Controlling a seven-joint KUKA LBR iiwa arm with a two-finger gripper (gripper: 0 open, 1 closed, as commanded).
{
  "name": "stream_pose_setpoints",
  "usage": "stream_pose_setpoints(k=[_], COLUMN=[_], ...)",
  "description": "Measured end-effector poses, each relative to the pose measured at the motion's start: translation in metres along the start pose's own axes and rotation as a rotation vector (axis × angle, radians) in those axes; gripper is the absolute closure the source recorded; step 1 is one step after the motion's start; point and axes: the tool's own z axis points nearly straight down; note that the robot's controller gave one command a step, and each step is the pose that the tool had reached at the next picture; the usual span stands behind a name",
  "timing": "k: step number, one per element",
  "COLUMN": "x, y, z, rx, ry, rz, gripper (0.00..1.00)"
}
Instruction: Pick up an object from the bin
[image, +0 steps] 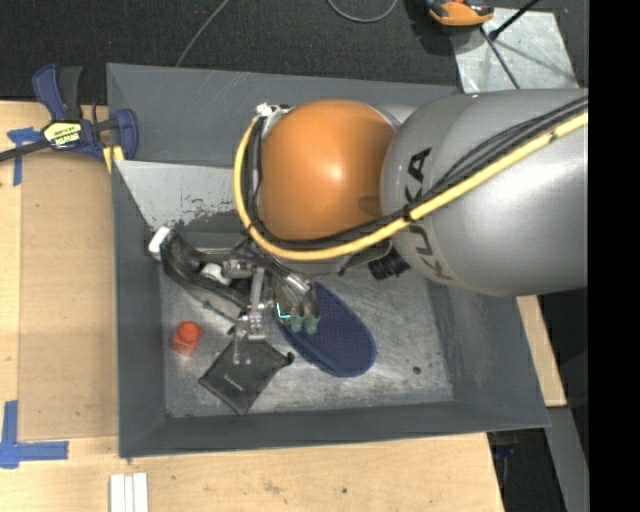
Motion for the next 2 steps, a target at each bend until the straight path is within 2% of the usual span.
stream_pose_setpoints(k=[1, 2], x=[-0.020, -0.012], y=[0.021, 0.001], z=[0.037, 0.167], rx=[0.000, -0.002], ry=[-0.002, -0.010], rz=[0.055, -0.063], gripper=[0.00, 0.00])
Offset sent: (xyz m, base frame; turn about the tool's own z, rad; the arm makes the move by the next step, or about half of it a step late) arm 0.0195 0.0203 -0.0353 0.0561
